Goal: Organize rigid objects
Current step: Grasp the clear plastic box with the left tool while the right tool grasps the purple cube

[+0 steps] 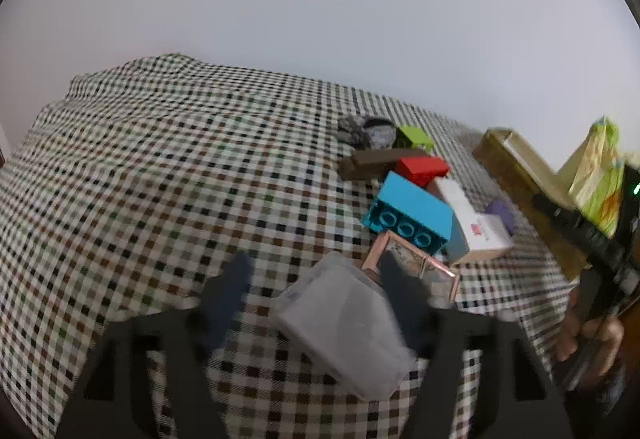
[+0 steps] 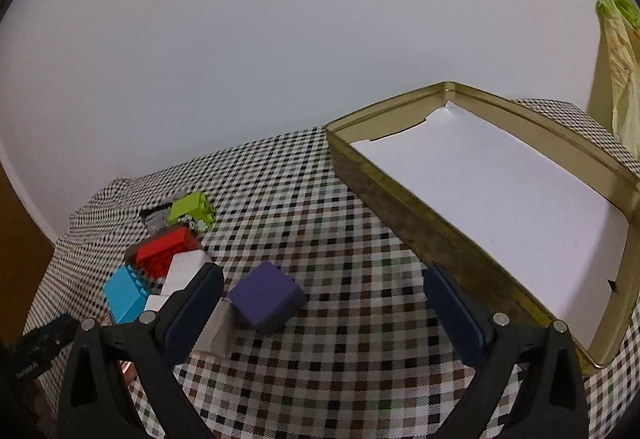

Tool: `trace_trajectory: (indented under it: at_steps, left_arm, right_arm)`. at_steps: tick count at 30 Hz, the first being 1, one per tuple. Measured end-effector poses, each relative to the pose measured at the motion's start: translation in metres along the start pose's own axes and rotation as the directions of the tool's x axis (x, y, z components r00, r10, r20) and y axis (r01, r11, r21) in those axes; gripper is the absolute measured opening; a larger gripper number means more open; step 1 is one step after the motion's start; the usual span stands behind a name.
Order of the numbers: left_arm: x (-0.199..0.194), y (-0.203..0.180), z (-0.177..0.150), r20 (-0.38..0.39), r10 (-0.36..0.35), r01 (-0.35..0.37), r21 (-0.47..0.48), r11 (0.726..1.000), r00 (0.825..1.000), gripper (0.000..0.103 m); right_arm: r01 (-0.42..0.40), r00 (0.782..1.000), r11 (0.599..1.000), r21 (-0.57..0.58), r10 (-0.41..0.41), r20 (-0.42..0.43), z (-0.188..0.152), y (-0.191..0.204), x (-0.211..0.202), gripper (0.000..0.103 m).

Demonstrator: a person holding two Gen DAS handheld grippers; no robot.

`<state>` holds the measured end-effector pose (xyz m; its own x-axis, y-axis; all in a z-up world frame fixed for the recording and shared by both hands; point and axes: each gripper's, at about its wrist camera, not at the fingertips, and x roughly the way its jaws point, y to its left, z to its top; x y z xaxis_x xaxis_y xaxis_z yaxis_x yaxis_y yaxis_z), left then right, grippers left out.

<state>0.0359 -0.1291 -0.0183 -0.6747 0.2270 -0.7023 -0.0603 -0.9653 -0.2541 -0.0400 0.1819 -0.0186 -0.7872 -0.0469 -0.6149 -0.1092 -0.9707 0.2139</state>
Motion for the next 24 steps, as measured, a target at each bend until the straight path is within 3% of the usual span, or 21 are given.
trace_trajectory:
  at_steps: [2, 5, 7, 9, 12, 15, 17, 20, 24]
  left_arm:
    - [-0.010, 0.003, 0.001, 0.026, -0.003, 0.003, 0.002, 1.000, 1.000, 0.090]
    - [-0.020, 0.001, -0.001, 0.049, 0.028, -0.031, 0.059, 0.998, 0.998, 0.095]
    - [-0.020, -0.006, -0.005, 0.039, 0.047, -0.052, 0.119, 0.991, 0.998, 0.095]
    - [-0.018, -0.017, -0.009, 0.030, 0.042, -0.046, 0.176, 0.983, 0.999, 0.095]
    - [-0.017, -0.029, -0.012, 0.026, 0.034, -0.039, 0.218, 0.975, 0.999, 0.097]
    - [-0.001, -0.039, -0.012, -0.010, 0.078, -0.074, 0.220, 0.973, 0.997, 0.098]
    - [0.007, -0.036, -0.010, -0.025, 0.090, -0.085, 0.166, 0.983, 0.996, 0.094]
    - [0.012, -0.028, -0.009, -0.063, 0.023, -0.020, 0.050, 0.999, 0.998, 0.077]
    - [0.015, -0.028, -0.010, -0.048, 0.059, -0.057, 0.029, 0.998, 0.997, 0.071]
  right_arm:
    - [-0.016, 1.000, 1.000, -0.025, 0.016, -0.017, -0.001, 0.007, 0.004, 0.101]
    - [-0.040, 0.997, 0.997, -0.064, 0.036, -0.064, -0.004, 0.019, 0.015, 0.100]
    - [-0.043, 0.991, 0.994, -0.102, 0.030, -0.127, -0.005, 0.028, 0.028, 0.081]
    - [-0.065, 0.981, 0.993, -0.104, 0.044, -0.188, -0.007, 0.032, 0.039, 0.073]
    - [-0.072, 0.977, 0.988, -0.135, 0.043, -0.207, -0.007, 0.040, 0.046, 0.074]
    - [-0.066, 0.977, 0.982, -0.177, 0.028, -0.211, -0.008, 0.047, 0.047, 0.072]
    - [-0.046, 0.979, 0.979, -0.200, 0.004, -0.206, -0.009, 0.046, 0.046, 0.057]
    - [-0.070, 0.978, 0.984, -0.166, 0.035, -0.205, -0.009, 0.037, 0.041, 0.056]
    - [-0.142, 0.971, 0.987, -0.072, 0.125, -0.203, -0.006, 0.021, 0.033, 0.056]
